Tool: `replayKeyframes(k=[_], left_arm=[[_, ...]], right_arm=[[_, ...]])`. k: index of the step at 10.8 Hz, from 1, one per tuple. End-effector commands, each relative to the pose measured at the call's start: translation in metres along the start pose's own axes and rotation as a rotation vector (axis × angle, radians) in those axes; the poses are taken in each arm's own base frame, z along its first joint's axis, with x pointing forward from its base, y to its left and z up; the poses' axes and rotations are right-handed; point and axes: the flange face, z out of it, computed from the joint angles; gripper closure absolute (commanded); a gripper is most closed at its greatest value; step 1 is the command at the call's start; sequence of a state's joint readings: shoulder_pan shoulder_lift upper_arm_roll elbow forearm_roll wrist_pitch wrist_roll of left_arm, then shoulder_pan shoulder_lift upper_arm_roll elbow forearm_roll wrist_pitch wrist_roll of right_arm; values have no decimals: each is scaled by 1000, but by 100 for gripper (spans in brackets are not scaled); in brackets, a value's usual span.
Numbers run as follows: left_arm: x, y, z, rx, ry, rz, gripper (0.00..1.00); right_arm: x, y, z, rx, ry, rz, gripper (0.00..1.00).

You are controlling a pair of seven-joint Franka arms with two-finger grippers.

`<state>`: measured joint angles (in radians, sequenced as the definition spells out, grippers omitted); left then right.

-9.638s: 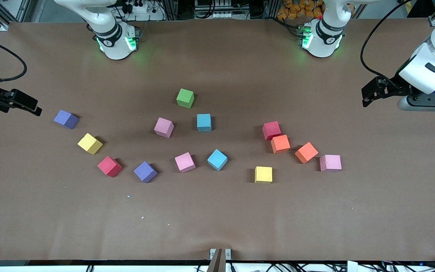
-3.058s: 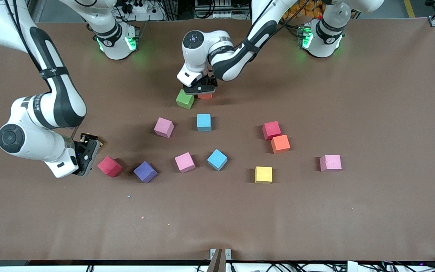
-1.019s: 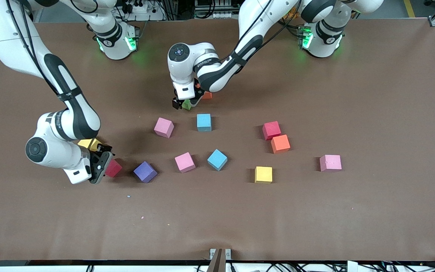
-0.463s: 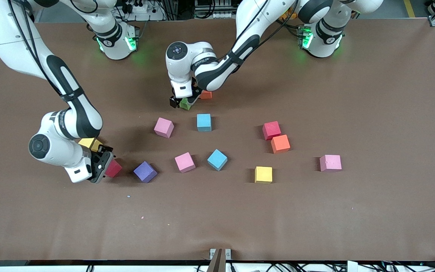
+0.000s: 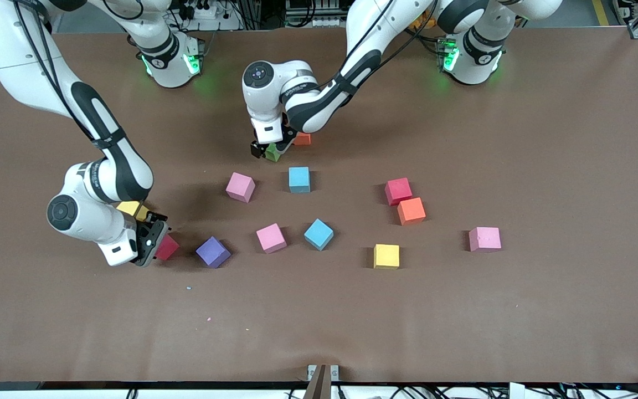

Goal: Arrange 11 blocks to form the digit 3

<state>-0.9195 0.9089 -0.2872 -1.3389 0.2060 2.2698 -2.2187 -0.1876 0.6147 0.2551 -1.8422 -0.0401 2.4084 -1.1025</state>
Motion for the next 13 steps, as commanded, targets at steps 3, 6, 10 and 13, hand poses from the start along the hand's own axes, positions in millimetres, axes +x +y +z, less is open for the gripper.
replayKeyframes(k=[3, 6, 10, 13], left_arm=[[-8, -5, 2, -44, 78, 35, 93], [0, 7, -29, -45, 23, -34, 100], [76, 39, -116, -1, 46, -276, 100], [166, 37, -139, 112, 129, -392, 100]], right_arm=[[-2, 0, 0, -11, -8, -46, 39], [-1, 0, -3, -15, -10, -93, 46], [9, -5, -21, -31, -14, -254, 53], [14, -25, -41, -44, -28, -368, 56]])
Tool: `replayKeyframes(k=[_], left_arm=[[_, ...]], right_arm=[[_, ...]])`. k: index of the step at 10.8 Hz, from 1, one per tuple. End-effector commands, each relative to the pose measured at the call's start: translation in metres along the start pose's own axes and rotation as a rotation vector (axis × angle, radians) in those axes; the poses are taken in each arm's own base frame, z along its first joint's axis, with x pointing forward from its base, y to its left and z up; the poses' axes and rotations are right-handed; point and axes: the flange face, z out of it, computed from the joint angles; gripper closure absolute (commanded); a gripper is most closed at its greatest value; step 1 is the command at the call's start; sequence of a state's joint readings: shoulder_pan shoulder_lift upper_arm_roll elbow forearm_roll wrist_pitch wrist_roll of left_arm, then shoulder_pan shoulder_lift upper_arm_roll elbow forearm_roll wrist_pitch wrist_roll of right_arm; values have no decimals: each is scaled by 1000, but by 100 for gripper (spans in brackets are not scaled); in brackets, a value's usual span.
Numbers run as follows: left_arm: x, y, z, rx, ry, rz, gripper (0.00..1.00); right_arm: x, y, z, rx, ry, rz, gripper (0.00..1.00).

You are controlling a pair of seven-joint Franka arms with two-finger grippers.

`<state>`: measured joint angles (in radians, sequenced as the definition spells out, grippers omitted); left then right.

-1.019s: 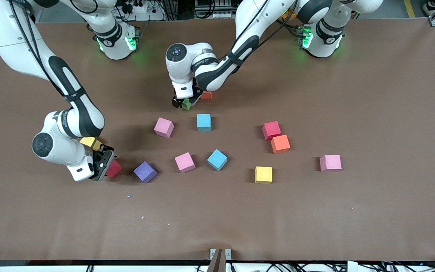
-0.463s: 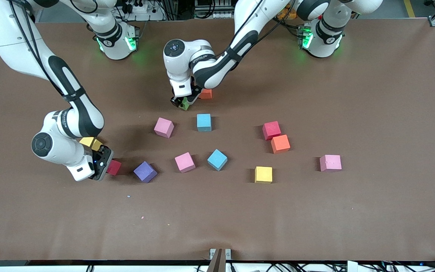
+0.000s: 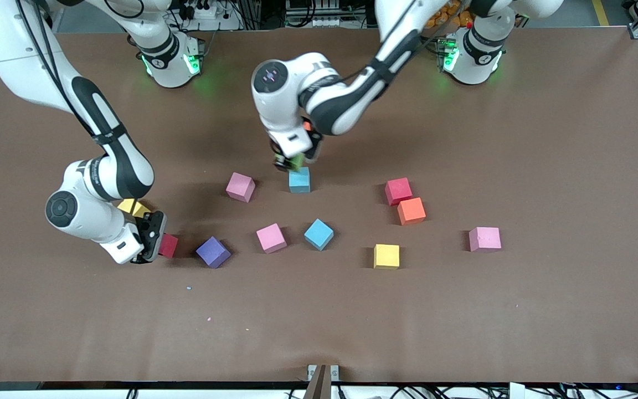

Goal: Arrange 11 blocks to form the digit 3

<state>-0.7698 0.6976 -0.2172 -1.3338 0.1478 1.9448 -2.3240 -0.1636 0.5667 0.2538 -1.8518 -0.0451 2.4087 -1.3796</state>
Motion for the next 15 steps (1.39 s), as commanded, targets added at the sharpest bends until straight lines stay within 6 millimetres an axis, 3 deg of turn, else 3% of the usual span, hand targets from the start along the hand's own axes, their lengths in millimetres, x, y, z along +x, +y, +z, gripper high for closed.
replayKeyframes(k=[1, 3, 4, 6, 7, 11, 13, 15], left_arm=[[54, -5, -13, 67, 3, -87, 100], [88, -24, -35, 80, -70, -156, 100], [89, -44, -35, 61, -107, -182, 100], [92, -65, -7, 42, -120, -284, 100], [86, -73, 10, 36, -130, -309, 100], [44, -121, 76, 42, -117, -222, 100], [32, -150, 96, 29, -122, -172, 100], [28, -158, 109, 32, -124, -160, 100]], right_arm=[[14, -26, -24, -4, -30, -79, 55], [26, -41, -34, -7, -41, -105, 55], [38, -51, -43, -15, -48, -131, 54], [64, -71, -61, -8, -65, -181, 45], [77, -82, -71, 1, -75, -205, 45], [136, -132, -101, 16, -95, -303, 48], [174, -163, -112, 16, -104, -350, 49], [220, -203, -114, 5, -110, -316, 47]])
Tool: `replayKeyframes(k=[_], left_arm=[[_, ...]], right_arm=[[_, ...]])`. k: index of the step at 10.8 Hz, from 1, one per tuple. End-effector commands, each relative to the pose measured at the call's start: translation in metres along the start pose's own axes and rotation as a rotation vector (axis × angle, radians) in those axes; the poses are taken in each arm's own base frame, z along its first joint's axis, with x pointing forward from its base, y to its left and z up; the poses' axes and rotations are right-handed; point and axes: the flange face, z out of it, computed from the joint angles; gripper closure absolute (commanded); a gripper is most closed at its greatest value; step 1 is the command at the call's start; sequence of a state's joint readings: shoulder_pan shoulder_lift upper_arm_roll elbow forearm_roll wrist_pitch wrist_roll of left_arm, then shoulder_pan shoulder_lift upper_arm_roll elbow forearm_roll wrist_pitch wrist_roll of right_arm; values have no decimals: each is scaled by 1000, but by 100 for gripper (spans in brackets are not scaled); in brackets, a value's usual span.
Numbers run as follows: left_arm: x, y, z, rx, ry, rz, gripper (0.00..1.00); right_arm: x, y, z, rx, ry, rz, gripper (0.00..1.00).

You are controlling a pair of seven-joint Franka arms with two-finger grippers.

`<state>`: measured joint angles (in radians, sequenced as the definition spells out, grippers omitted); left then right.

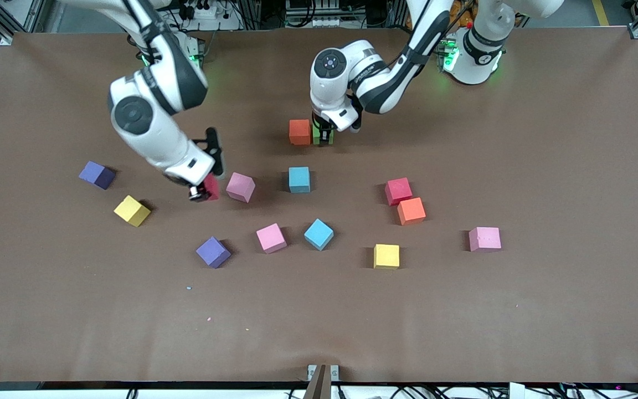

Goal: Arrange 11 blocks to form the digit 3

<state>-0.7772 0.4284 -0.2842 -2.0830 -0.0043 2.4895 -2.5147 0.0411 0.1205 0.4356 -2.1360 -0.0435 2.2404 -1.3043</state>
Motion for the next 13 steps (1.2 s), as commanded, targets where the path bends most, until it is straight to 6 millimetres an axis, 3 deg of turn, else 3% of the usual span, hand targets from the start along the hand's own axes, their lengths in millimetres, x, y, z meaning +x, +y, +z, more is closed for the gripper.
replayKeyframes(k=[1, 3, 5, 8, 10, 13], left_arm=[[3, 0, 10, -21, -14, -1, 100], [2, 0, 24, -14, -12, 1, 100], [2, 0, 34, -21, -5, 20, 100], [-2, -4, 37, -18, -4, 32, 100], [-5, -4, 39, -16, -5, 34, 100], [-13, -1, 41, -19, -13, 35, 100]], right_arm=[[56, -35, -6, -10, -16, 26, 47], [88, -49, -6, -14, -11, -15, 47], [114, -75, -5, -32, -28, -50, 48], [158, -115, 18, -45, -19, -105, 51], [157, -129, 39, -97, 13, -125, 52], [151, -134, 48, -97, 6, -141, 52]])
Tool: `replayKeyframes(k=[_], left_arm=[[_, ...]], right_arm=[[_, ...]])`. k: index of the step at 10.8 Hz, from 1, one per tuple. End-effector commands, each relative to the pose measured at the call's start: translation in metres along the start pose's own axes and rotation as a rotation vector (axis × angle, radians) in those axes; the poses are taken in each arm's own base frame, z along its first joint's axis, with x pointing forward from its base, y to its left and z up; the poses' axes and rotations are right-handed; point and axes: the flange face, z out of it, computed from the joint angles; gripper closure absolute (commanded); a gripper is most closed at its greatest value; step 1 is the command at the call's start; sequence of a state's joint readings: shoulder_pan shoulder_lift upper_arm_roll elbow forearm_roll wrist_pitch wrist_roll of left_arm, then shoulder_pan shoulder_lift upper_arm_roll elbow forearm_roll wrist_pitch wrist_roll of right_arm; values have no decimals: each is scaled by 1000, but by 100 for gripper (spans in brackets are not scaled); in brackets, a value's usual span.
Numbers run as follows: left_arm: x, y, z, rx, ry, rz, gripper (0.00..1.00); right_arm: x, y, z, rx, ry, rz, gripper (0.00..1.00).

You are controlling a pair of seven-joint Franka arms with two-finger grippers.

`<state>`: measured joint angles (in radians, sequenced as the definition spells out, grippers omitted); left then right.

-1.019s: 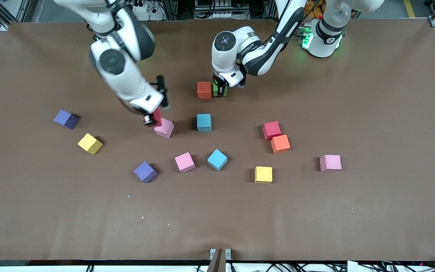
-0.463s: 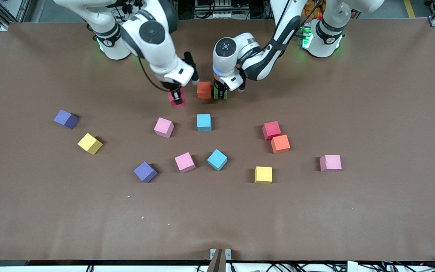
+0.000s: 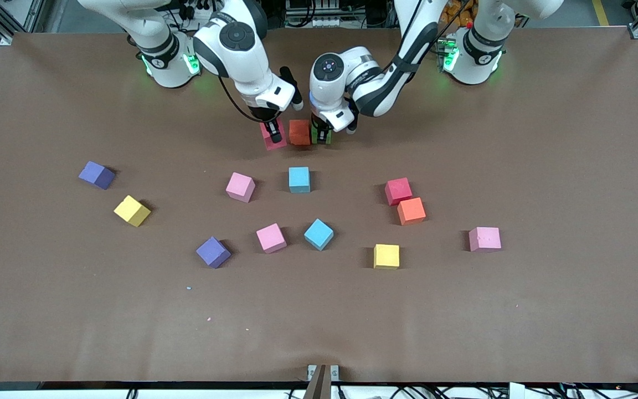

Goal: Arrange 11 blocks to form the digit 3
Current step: 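Lower the red cube beside the orange cube with the right gripper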

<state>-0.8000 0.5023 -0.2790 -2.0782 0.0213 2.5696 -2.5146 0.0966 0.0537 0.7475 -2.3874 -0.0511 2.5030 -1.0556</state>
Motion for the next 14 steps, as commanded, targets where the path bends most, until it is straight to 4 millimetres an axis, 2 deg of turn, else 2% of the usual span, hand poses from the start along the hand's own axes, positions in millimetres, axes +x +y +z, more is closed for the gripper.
replayKeyframes(k=[1, 2, 5, 6, 9, 10, 11, 14], left_arm=[[-9, 8, 7, -15, -6, 1, 100], [-10, 10, 10, -13, -6, -1, 100], [-8, 20, 17, -13, -3, -15, 100], [-10, 21, 16, -15, -5, -15, 100], [-8, 21, 21, -9, 1, -16, 100], [-7, 21, 25, -12, 9, -6, 89], [-8, 20, 26, -25, 20, 23, 1], [-12, 17, 12, -33, 31, 30, 0]], right_arm=[[-12, -16, 8, -31, -19, 0, 52], [-18, -21, 16, -46, -7, 6, 52], [-36, -20, 26, -38, -1, 97, 57], [-44, -18, 29, -23, -5, 130, 55], [-46, -21, 45, 23, 8, 242, 55], [-44, -22, 45, 26, 7, 242, 55], [-42, -23, 46, 29, 8, 238, 55], [-31, -30, 52, 45, 14, 218, 55]])
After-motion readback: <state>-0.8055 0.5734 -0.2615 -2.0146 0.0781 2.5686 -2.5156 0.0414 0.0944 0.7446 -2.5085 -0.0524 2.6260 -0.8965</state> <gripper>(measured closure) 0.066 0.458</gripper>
